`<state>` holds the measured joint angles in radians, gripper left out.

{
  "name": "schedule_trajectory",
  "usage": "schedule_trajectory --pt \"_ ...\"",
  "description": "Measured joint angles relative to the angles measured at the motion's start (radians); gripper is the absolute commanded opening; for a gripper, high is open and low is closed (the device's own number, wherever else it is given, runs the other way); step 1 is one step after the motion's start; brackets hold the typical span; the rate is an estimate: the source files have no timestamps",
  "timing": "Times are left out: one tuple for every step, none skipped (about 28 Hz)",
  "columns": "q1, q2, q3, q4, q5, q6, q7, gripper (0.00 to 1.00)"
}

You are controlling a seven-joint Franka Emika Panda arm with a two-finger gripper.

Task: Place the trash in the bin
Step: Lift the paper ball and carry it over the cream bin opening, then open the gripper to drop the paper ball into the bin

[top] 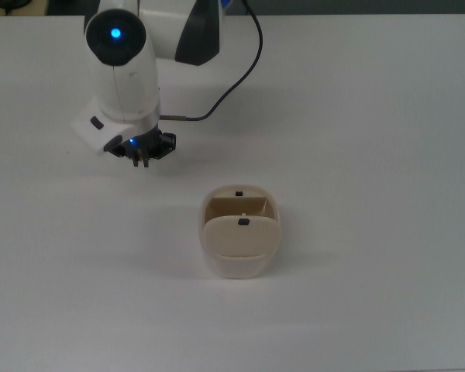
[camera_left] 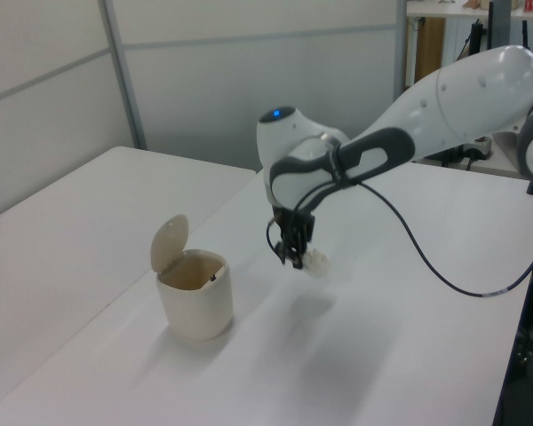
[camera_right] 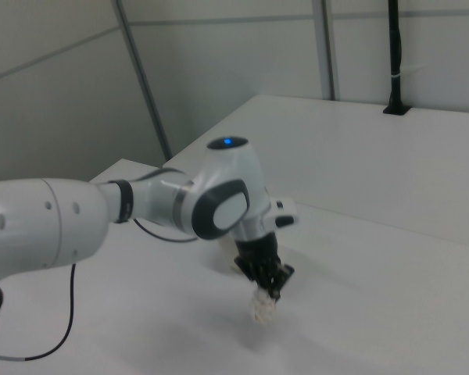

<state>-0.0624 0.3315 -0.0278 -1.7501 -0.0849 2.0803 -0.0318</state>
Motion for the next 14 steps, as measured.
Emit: schedule_trajectory --pt "0.003 -0.015 0.005 0.017 0.006 0.000 0.000 0.15" --pt "0.006 -0.025 0.009 0.028 0.013 0.000 0.001 0.15" --pt "0.011 -0.034 0.012 0.040 0.024 0.000 0.002 0.15" --pt "0.018 -0.041 0.015 0.053 0.037 0.000 0.002 0.15" --pt "0.025 -0.048 0.017 0.068 0.049 0.000 0.003 0.15" --pt "0.039 -0.054 0.020 0.086 0.063 0.000 0.004 0.16" --pt "0.049 -0.057 0.021 0.099 0.069 0.000 0.006 0.16" --pt "0.060 -0.059 0.022 0.109 0.075 0.003 0.006 0.16" --pt "0.072 -0.059 0.024 0.119 0.078 0.013 0.007 0.16" --pt "0.085 -0.059 0.025 0.125 0.081 0.029 0.009 0.16" --pt "0.105 -0.059 0.026 0.128 0.083 0.062 0.012 0.16" --pt "0.118 -0.058 0.027 0.129 0.083 0.084 0.016 0.16" --pt "0.132 -0.056 0.027 0.129 0.083 0.114 0.018 0.16" --pt "0.145 -0.054 0.028 0.128 0.083 0.146 0.020 0.16"
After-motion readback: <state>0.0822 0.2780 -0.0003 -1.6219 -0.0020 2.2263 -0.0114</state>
